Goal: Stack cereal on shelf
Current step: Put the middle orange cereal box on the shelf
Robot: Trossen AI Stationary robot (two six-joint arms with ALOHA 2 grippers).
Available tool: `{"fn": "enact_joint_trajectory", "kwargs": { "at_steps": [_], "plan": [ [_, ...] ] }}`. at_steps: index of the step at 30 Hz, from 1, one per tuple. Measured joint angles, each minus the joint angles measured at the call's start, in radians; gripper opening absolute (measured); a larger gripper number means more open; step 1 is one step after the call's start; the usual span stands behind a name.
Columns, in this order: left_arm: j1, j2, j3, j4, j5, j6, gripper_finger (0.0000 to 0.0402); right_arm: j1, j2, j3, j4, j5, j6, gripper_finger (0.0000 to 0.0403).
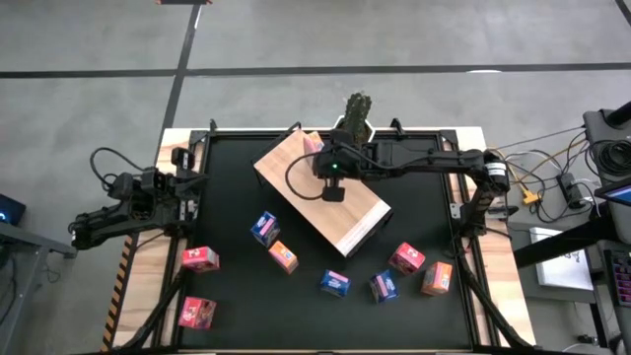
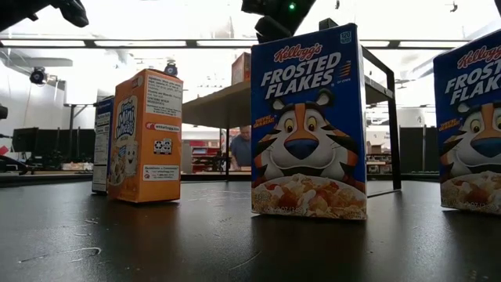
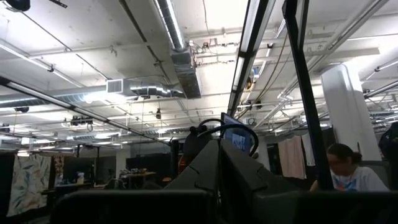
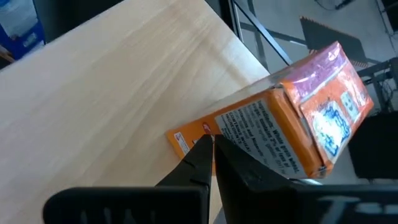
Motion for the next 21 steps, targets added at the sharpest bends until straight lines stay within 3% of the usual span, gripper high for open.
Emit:
{"fn": "enact_joint_trajectory", "kwargs": {
  "at_steps": [21],
  "plan": [
    [0.0, 0.001, 0.0, -0.007, 0.0, 0.023, 0.0, -0.07, 0.013, -0.002, 0.0, 0.001, -0.057, 0.0009]
  ]
}}
